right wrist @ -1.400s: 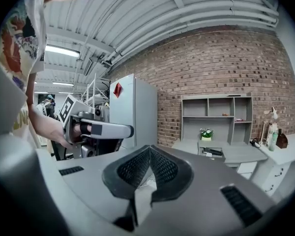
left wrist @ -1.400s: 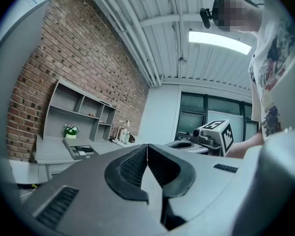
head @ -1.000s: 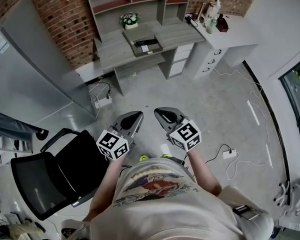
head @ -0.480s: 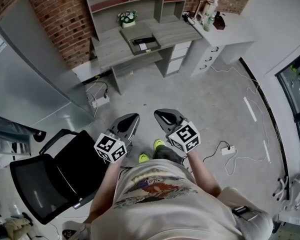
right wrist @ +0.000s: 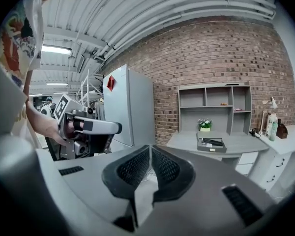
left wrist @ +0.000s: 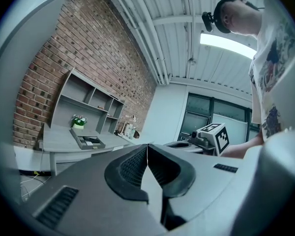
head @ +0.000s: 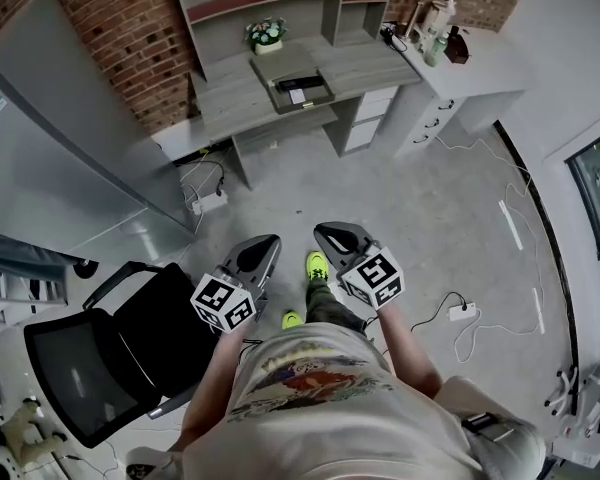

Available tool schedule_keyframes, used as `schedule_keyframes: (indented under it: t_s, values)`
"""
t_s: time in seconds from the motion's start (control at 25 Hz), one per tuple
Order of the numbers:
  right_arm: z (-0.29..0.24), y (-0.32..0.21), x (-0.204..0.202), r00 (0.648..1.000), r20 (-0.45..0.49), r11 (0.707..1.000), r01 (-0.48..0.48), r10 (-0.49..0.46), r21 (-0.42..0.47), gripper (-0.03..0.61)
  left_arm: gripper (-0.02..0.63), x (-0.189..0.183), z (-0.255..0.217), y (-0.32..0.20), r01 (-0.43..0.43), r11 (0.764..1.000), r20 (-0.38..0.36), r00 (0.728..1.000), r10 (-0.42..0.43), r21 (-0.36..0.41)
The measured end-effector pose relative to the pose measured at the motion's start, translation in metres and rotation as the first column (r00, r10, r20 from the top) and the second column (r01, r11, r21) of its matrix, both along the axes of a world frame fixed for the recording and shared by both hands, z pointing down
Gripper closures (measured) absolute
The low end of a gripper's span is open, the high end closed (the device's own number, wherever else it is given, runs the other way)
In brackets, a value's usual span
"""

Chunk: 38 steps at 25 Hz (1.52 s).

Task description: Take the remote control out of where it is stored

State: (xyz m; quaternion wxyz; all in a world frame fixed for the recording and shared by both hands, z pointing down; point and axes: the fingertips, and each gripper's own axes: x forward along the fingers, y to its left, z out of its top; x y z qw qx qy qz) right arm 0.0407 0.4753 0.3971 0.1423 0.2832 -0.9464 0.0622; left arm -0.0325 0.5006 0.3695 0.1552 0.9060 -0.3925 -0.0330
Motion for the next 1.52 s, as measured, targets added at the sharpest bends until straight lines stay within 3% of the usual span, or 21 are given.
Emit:
schedule_keyframes:
  t_s: [0.32, 0.96, 1.52]
  values:
    - [0.005, -0.074, -0.01, 0.999, 0.019, 0.999, 0.049, -0.049, 0.005, 0.571, 0.607, -0.001, -0.002, -0.071, 0.017, 1.0, 0.047, 0.999, -0.015, -0.024]
    - [0.014, -0.222, 0.029, 0.993, 0.028, 0.993, 0.114, -0.113, -0.03, 0.569, 0.607, 0.04, 0.0, -0.222, 0.06, 0.996, 0.068, 0.996, -0.055, -0.062]
    - [0.029, -0.285, 0.037, 0.993, -0.024, 0.993, 0.118, -0.119, -0.032, 0.569, 0.607, 0.043, 0.005, -0.284, 0.094, 0.994, 0.064, 0.994, -0.09, -0.061]
